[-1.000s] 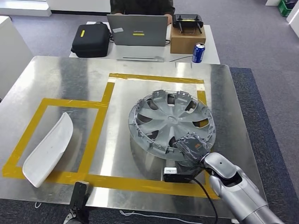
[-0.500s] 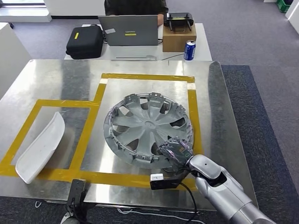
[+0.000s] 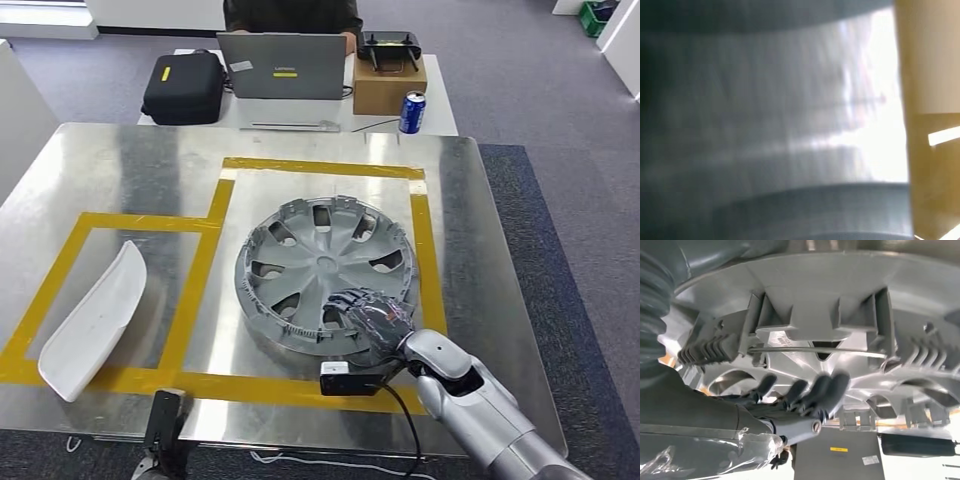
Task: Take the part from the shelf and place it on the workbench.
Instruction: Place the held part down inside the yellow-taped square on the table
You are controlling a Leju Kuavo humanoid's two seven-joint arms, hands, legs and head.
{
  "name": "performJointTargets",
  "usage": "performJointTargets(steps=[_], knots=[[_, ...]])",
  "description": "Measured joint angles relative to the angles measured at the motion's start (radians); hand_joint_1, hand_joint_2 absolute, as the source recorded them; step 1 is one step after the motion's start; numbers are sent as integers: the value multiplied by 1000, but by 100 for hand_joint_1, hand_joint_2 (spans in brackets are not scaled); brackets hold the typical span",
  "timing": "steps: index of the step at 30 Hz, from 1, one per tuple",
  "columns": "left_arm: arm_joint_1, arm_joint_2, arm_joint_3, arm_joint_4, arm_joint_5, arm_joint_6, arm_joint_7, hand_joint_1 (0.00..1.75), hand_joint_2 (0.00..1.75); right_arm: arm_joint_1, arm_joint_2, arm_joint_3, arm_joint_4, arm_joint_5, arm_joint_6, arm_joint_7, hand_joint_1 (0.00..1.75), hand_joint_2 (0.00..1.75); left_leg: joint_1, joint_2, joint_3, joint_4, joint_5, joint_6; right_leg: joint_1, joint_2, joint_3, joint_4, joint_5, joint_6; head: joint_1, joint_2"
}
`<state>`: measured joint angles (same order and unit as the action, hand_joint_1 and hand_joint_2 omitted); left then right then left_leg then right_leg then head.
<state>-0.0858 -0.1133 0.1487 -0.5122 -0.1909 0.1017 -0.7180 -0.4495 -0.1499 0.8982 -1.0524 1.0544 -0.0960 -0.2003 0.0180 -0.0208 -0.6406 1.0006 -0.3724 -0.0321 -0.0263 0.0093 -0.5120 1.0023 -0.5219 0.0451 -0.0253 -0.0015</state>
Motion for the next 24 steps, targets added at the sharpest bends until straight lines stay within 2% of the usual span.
performJointTargets(steps=[2, 3, 4, 6, 7, 8, 9, 10, 12, 13, 14, 15, 17, 18, 19, 21, 22, 23, 24], knots=[[-2, 0, 0, 4, 1, 2, 1, 0, 0, 4, 0, -5, 0, 0, -7, 4, 0, 175, -2, -1, 2, -8, 8, 20, -5, -1, 7, -11, 16, 30, 0, 0], [-3, -1, 1, 5, 2, 2, 1, 0, 0, 6, 0, -7, 0, 1, -12, 6, 0, 131, -1, -1, 4, -17, 15, 27, -4, -1, 4, -2, 10, 35, 1, 0], [-3, -1, 1, 7, 2, 2, 2, 0, 0, 9, -1, -9, 0, 2, -17, 7, 0, 87, 1, 0, 4, -25, 22, 34, -3, -1, -8, 25, -12, 36, 2, 0], [-7, -1, 3, 10, 3, 3, 4, 0, 0, 19, -2, -15, -1, 1, -31, 8, 0, 0, 1, 2, -3, -31, 32, 40, -1, -2, -60, 139, -89, 34, 6, 0], [-9, -1, 5, 12, 4, 4, 6, 0, 0, 29, -2, -20, -3, -2, -39, 8, 0, 0, 1, 3, -9, -31, 36, 40, -1, -1, -89, 203, -123, 34, 7, 0], [-12, -2, 7, 14, 5, 6, 8, 0, 0, 40, -2, -26, -6, -7, -47, 7, 0, 0, 1, 3, -16, -31, 41, 37, -2, -2, -107, 247, -140, 35, 7, 0], [-15, -2, 10, 16, 7, 7, 10, 0, 0, 52, -2, -33, -12, -12, -52, 6, 0, 0, 3, 3, -23, -31, 46, 34, -3, -2, -107, 256, -135, 37, 8, 0], [-18, -2, 12, 17, 9, 8, 12, 0, 0, 63, -2, -40, -19, -17, -56, 5, 0, 0, 6, 3, -29, -30, 52, 28, -4, -2, -86, 224, -112, 39, 8, 0], [-24, 0, 19, 18, 12, 10, 14, 0, 0, 81, -2, -52, -37, -25, -59, 2, 0, 0, 13, 3, -43, -25, 63, 12, -9, -3, -13, 96, -52, 48, 9, 0], [-26, 3, 25, 18, 13, 11, 17, 0, 0, 91, -2, -57, -48, -29, -60, 0, 0, 0, 15, 4, -48, -21, 68, 3, -9, 0, 12, 49, -27, 47, 8, 0], [-29, 7, 31, 19, 14, 13, 21, 0, 0, 101, -3, -63, -60, -33, -62, -2, 0, 0, 16, 5, -53, -16, 73, -6, -8, 3, 20, 26, -14, 44, 7, 0], [-30, 11, 38, 20, 15, 14, 25, 0, 0, 112, -4, -69, -72, -36, -64, -3, 0, 0, 16, 6, -56, -13, 79, -15, -4, 6, 14, 31, -9, 36, 6, 0], [-30, 18, 52, 21, 16, 17, 31, 0, 0, 133, -6, -82, -99, -41, -66, -4, 0, 0, 21, 8, -64, -12, 89, -31, 0, 12, -9, 42, -1, 15, 2, 0], [-30, 21, 58, 22, 16, 18, 33, 0, 0, 142, -6, -88, -113, -43, -66, -5, 0, 0, 24, 10, -72, -6, 79, -36, 1, 12, -16, 46, 6, 4, 1, 0], [-29, 23, 63, 22, 15, 19, 33, 0, 0, 150, -7, -95, -128, -45, -67, -6, 0, 0, 25, 12, -85, 18, 53, -39, 0, 12, -25, 46, 13, -7, -3, 0], [-27, 24, 70, 22, 14, 22, 30, 0, 0, 167, -8, -107, -155, -49, -70, -7, 0, 0, 23, 16, -125, 129, -32, -39, 2, 10, -39, 46, 25, -23, -9, 0], [-27, 24, 73, 22, 14, 25, 29, 0, 0, 176, -9, -113, -168, -51, -73, -8, 0, 0, 21, 16, -146, 202, -72, -39, 3, 8, -44, 46, 28, -26, -11, 0], [-28, 24, 77, 22, 14, 27, 27, 0, 0, 187, -11, -120, -181, -52, -76, -9, 0, 0, 19, 16, -159, 258, -96, -39, 4, 6, -47, 46, 30, -27, -12, 0], [-30, 23, 81, 22, 14, 30, 26, 0, 0, 199, -13, -125, -193, -52, -81, -10, 0, 0, 19, 16, -157, 285, -103, -38, 4, 5, -49, 46, 31, -27, -12, 0]])
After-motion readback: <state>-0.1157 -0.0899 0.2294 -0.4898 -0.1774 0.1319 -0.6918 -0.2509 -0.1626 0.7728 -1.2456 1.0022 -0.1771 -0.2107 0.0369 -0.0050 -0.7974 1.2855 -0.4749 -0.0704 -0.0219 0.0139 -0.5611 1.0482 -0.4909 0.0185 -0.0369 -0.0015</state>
